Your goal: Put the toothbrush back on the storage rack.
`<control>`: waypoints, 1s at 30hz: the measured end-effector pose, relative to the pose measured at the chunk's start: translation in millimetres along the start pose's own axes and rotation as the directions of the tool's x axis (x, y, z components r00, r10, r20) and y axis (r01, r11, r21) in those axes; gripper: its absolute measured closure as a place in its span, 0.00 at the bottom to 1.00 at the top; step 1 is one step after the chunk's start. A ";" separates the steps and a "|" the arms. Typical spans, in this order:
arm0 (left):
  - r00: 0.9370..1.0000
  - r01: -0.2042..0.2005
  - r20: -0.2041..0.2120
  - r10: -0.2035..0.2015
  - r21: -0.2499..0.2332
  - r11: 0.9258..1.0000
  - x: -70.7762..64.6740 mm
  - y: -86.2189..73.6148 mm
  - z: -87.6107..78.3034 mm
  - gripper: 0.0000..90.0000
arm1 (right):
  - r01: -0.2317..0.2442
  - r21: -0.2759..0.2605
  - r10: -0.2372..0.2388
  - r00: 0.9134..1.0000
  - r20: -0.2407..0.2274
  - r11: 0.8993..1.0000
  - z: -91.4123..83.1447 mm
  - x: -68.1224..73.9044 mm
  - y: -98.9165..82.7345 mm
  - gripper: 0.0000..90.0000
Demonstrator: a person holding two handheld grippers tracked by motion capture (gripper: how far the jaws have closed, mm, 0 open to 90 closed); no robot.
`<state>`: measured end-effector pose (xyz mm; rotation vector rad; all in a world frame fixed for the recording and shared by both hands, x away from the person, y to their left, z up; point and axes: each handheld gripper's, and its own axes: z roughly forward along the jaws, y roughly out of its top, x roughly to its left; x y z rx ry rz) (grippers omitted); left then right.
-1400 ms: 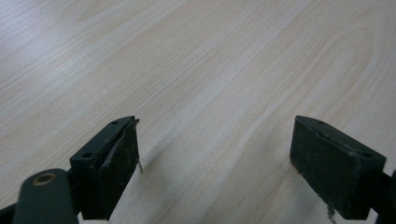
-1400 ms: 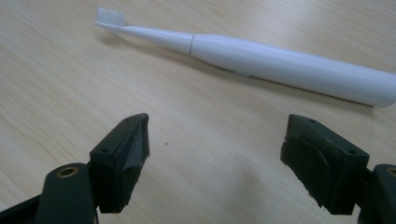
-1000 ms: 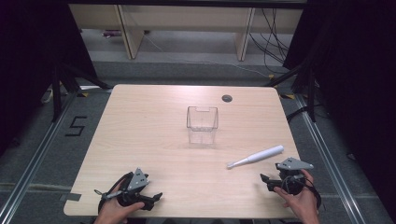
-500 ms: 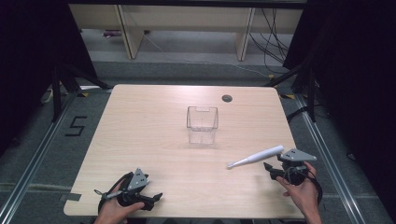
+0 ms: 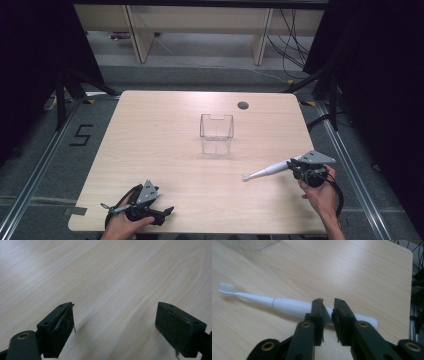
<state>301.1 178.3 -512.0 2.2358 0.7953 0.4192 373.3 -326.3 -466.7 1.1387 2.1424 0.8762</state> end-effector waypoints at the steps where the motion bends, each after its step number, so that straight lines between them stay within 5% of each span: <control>1: 1.000 0.000 0.000 0.000 0.000 1.000 0.0 0.0 0.0 0.17 | 0.000 0.000 0.000 1.000 0.000 1.000 0.0 0.0 0.0 0.91; 11: 1.000 0.017 -0.007 -0.017 -0.010 1.000 -1.2 -0.2 0.4 0.17 | -0.003 0.019 0.003 1.000 0.008 1.000 25.3 -17.2 10.0 1.00; 12: 1.000 0.008 -0.009 -0.008 -0.010 1.000 -0.2 -0.2 0.0 0.17 | -0.034 0.040 0.033 0.999 0.011 0.999 29.0 -19.3 9.4 1.00; 16: 1.000 0.008 -0.004 -0.008 -0.013 1.000 -0.4 0.0 -0.5 0.17 | -0.010 0.033 0.010 1.000 0.004 0.999 34.1 -27.9 8.2 1.00; 17: 1.000 0.015 -0.010 -0.015 -0.016 1.000 -0.7 0.0 0.1 0.17 | -0.038 0.050 0.038 0.999 -0.002 0.998 34.7 -27.3 8.2 1.00; 23: 1.000 0.000 -0.003 0.000 -0.001 1.000 0.4 -0.3 -0.6 0.17 | -0.008 0.063 0.007 1.000 0.023 0.998 39.2 -33.1 11.2 1.00; 30: 1.000 0.011 -0.011 -0.012 -0.011 1.000 0.2 -0.4 -0.4 0.17 | -0.028 0.116 0.026 0.999 0.019 0.993 49.3 -34.5 12.5 1.00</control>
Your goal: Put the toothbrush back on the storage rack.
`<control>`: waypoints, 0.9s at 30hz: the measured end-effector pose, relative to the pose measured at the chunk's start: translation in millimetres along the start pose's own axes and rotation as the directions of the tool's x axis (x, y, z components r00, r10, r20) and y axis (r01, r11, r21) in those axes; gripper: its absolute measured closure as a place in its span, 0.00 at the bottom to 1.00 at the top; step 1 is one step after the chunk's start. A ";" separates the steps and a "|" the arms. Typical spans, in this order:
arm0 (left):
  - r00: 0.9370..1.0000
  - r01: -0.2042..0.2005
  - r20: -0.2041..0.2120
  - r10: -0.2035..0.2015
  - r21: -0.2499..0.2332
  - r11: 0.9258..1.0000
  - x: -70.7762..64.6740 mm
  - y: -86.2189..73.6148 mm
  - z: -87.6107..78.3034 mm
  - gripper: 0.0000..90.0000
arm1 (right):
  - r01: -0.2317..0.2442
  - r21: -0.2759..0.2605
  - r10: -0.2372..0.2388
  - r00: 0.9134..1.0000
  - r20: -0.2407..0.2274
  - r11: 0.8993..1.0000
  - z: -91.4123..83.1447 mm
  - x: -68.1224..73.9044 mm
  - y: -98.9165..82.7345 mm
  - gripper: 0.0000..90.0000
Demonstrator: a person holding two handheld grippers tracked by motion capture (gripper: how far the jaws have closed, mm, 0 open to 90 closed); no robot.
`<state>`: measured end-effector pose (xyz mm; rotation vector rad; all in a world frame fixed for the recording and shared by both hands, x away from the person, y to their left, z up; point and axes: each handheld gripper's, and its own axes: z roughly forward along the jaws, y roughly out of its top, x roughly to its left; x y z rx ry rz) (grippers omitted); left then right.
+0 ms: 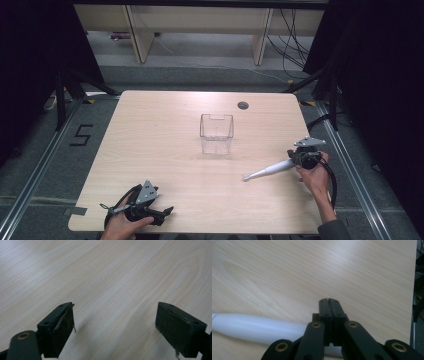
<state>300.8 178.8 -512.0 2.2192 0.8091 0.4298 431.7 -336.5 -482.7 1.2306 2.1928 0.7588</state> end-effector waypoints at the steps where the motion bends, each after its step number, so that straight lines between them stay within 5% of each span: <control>1: 1.000 -0.002 -0.001 0.002 0.001 1.000 -0.2 0.0 0.2 0.17 | 0.022 0.000 -0.022 1.000 -0.004 1.000 4.1 -2.4 -0.1 1.00; 8: 1.000 -0.007 0.005 0.007 -0.001 1.000 -0.4 0.3 -0.4 0.17 | -0.015 0.037 0.016 1.000 -0.011 0.999 1.2 -0.1 -0.7 1.00; 11: 0.999 0.028 0.016 -0.028 -0.018 0.999 -2.4 -0.4 0.2 0.17 | 0.007 0.044 -0.006 1.000 -0.009 0.999 1.6 -0.3 -1.3 1.00; 12: 1.000 -0.005 0.016 0.005 0.006 1.000 0.2 -0.1 -1.9 0.17 | 0.013 0.041 -0.013 1.000 -0.008 0.999 2.2 -0.5 -1.5 1.00; 24: 1.000 0.016 0.010 -0.016 -0.017 1.000 -0.6 0.0 -1.4 0.17 | 0.025 0.070 -0.024 1.000 -0.016 0.997 -3.2 1.4 -4.5 1.00; 27: 1.000 -0.010 0.007 0.010 -0.010 1.000 0.7 0.8 -1.7 0.17 | 0.009 0.079 -0.008 1.000 -0.019 0.997 -6.3 2.6 -5.5 1.00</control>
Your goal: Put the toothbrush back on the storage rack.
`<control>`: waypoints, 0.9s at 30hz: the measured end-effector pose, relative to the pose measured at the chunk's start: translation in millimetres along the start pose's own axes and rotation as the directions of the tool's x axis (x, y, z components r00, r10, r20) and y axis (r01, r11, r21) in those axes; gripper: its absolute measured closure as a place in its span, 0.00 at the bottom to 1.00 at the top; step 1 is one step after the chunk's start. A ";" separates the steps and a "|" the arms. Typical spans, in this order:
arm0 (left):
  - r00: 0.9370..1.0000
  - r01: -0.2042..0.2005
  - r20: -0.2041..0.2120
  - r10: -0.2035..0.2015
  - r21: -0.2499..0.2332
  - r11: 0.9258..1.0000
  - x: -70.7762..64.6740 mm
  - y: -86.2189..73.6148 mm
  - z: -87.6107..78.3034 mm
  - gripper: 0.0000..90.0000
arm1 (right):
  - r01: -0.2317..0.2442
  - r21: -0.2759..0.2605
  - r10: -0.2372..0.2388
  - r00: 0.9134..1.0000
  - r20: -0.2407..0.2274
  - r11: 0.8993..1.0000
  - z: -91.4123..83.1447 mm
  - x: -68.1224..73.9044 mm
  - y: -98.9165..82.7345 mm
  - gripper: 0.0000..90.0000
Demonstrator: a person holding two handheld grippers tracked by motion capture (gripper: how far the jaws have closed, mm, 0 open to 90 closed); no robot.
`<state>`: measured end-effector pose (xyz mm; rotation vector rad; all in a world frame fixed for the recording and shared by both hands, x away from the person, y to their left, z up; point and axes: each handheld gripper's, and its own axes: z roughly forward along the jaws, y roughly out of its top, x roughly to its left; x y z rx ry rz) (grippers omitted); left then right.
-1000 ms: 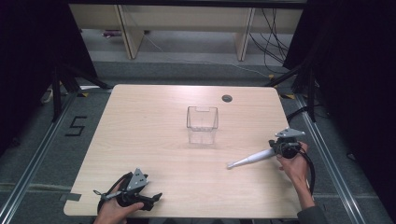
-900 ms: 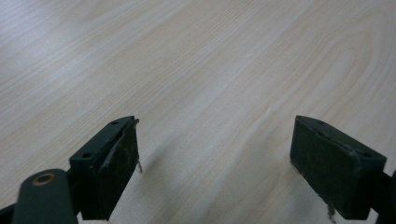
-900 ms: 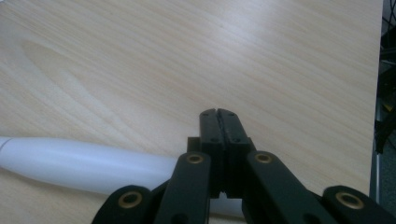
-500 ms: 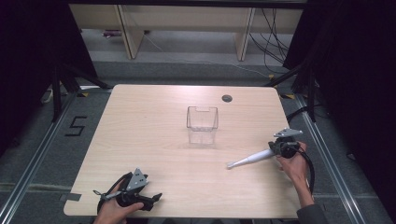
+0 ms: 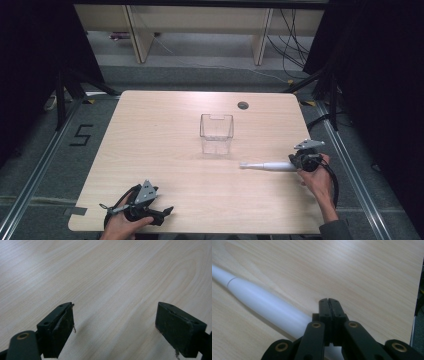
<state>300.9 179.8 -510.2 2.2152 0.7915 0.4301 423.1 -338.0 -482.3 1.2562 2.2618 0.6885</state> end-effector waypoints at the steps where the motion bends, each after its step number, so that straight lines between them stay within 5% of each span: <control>1: 1.000 0.000 0.000 0.000 0.000 1.000 0.0 0.0 0.0 0.17 | 0.011 -0.003 -0.011 1.000 0.000 1.000 0.0 -0.4 -1.0 1.00; 6: 1.000 0.023 0.011 -0.023 -0.008 1.000 -1.9 -0.6 -0.3 0.17 | 0.020 0.004 -0.020 1.000 -0.005 1.000 -1.5 -0.8 -4.1 1.00; 7: 1.000 0.021 0.013 -0.021 -0.005 1.000 -1.8 -0.6 -0.6 0.17 | -0.027 0.006 0.027 1.000 -0.012 1.000 -2.6 2.3 -3.8 1.00; 11: 1.000 -0.007 -0.001 0.007 -0.001 1.000 -0.3 -0.1 0.5 0.17 | -0.007 0.017 0.007 1.000 -0.021 1.000 -4.6 3.4 -5.0 1.00; 18: 0.999 0.035 0.015 -0.035 -0.018 0.999 -3.0 -0.3 0.8 0.17 | -0.001 0.030 0.002 1.000 -0.026 1.000 -6.8 9.0 -5.7 1.00; 20: 1.000 0.002 0.005 -0.002 -0.001 1.000 -1.3 0.1 0.0 0.17 | 0.005 0.028 -0.004 1.000 -0.026 1.000 -7.6 11.0 -6.1 1.00; 27: 1.000 0.012 0.009 -0.012 -0.004 1.000 -1.9 -0.1 -0.3 0.17 | 0.039 0.032 -0.038 0.999 -0.036 0.999 -7.9 15.4 -5.9 0.99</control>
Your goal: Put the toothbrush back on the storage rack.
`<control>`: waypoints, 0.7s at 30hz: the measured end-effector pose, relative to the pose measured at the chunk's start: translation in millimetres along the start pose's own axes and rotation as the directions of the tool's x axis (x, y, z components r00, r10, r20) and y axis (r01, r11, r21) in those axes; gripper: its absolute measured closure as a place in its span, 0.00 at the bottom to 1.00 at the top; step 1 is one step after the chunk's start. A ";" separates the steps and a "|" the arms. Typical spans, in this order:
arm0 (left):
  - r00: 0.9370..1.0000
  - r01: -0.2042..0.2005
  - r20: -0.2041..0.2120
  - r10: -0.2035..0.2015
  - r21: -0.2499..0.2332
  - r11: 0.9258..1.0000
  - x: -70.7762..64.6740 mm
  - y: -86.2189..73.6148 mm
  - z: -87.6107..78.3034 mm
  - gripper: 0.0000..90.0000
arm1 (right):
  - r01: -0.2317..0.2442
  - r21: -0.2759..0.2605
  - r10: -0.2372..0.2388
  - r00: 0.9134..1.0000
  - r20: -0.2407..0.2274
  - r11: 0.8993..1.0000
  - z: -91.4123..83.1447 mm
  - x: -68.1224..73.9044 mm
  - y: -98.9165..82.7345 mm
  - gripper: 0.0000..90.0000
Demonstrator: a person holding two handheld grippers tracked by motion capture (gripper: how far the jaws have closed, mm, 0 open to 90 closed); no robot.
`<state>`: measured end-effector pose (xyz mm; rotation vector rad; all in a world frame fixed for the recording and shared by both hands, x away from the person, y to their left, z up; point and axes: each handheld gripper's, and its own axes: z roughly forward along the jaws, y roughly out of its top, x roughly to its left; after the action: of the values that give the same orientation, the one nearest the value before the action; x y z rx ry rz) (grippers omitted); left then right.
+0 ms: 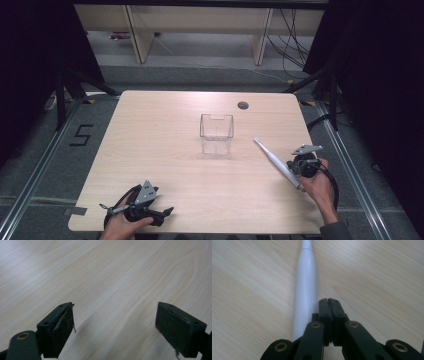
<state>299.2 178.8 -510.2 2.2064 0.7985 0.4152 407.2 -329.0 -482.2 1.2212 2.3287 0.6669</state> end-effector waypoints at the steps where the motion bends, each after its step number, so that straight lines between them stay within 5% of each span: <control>1: 1.000 -0.001 0.004 0.001 -0.004 1.000 -0.4 0.2 0.3 0.17 | -0.012 0.010 0.012 1.000 -0.006 1.000 -1.2 1.5 0.8 0.99; 12: 1.000 -0.009 0.003 0.009 0.005 1.000 -0.4 0.0 0.9 0.17 | 0.010 0.018 -0.010 1.000 0.008 1.000 -3.5 5.3 4.1 0.93; 15: 1.000 -0.012 -0.001 0.012 0.009 1.000 0.4 -0.5 1.1 0.17 | -0.039 0.015 0.038 0.999 0.027 0.999 -9.1 1.9 9.1 0.77; 16: 1.000 0.015 0.003 -0.015 0.000 1.000 -0.8 -1.5 1.7 0.17 | -0.046 0.022 0.045 0.998 0.039 0.999 -13.1 -0.8 13.1 0.70; 18: 1.000 -0.007 0.002 0.007 0.015 1.000 1.2 -1.2 0.4 0.17 | -0.054 0.042 0.052 0.997 0.056 0.998 -19.5 -2.4 22.0 0.62; 21: 1.000 -0.018 -0.013 0.018 0.005 1.000 1.4 -0.3 1.0 0.17 | -0.093 0.067 0.093 0.996 0.002 0.993 -20.0 -2.5 33.3 0.50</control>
<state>300.6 179.3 -511.1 2.2187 0.7875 0.4373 418.3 -318.8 -446.3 1.3668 2.3245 0.6248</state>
